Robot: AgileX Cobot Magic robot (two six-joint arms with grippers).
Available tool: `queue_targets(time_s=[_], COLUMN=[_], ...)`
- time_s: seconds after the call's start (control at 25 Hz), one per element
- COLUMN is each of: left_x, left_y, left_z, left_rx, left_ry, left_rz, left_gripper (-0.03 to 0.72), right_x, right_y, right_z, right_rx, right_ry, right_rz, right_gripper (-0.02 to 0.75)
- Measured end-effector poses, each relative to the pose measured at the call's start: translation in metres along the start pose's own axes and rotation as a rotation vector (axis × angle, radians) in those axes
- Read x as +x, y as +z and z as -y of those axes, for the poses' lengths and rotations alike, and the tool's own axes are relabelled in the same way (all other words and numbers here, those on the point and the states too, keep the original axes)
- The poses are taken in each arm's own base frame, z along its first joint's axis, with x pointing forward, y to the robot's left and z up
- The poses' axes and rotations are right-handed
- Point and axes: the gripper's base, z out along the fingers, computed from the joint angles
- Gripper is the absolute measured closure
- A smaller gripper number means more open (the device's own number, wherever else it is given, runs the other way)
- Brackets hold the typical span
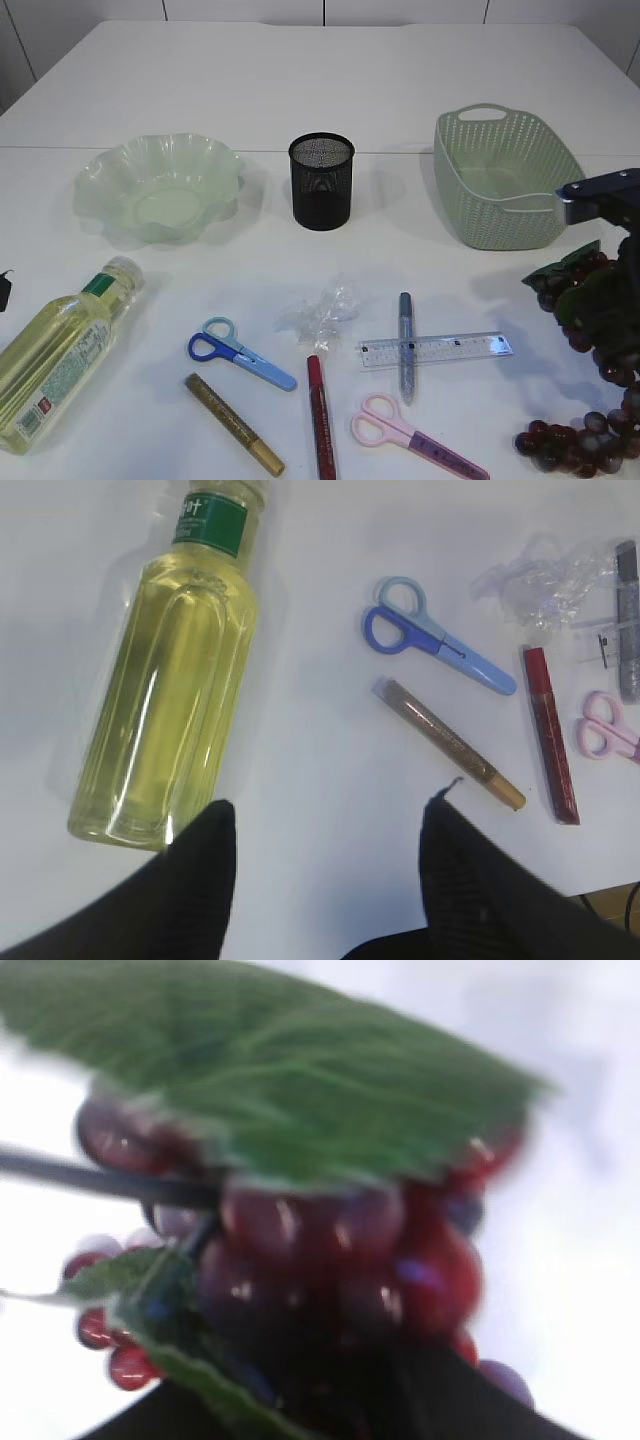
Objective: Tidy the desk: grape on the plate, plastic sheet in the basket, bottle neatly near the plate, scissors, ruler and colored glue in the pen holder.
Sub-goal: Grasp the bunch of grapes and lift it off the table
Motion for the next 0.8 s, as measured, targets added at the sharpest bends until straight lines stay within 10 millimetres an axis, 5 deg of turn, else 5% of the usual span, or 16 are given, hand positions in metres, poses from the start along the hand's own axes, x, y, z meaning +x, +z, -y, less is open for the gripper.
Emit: queue_targets(time_s=[0.6, 0.8], left_x=[0.003, 0.003], left_y=[0.0, 0.0], left_z=[0.001, 0.003], left_rx=[0.013, 0.034], left_ry=[0.1, 0.099], left_rz=[-0.035, -0.034], left_gripper=[0.274, 0.274], right_x=[0.043, 0.041], right_y=[-0.118, -0.153], right_z=[-0.027, -0.041], right_rx=[-0.123, -0.267], right_ry=[0.021, 0.015], right_rz=[0.312, 0.443], right_gripper=[0.543, 0.543])
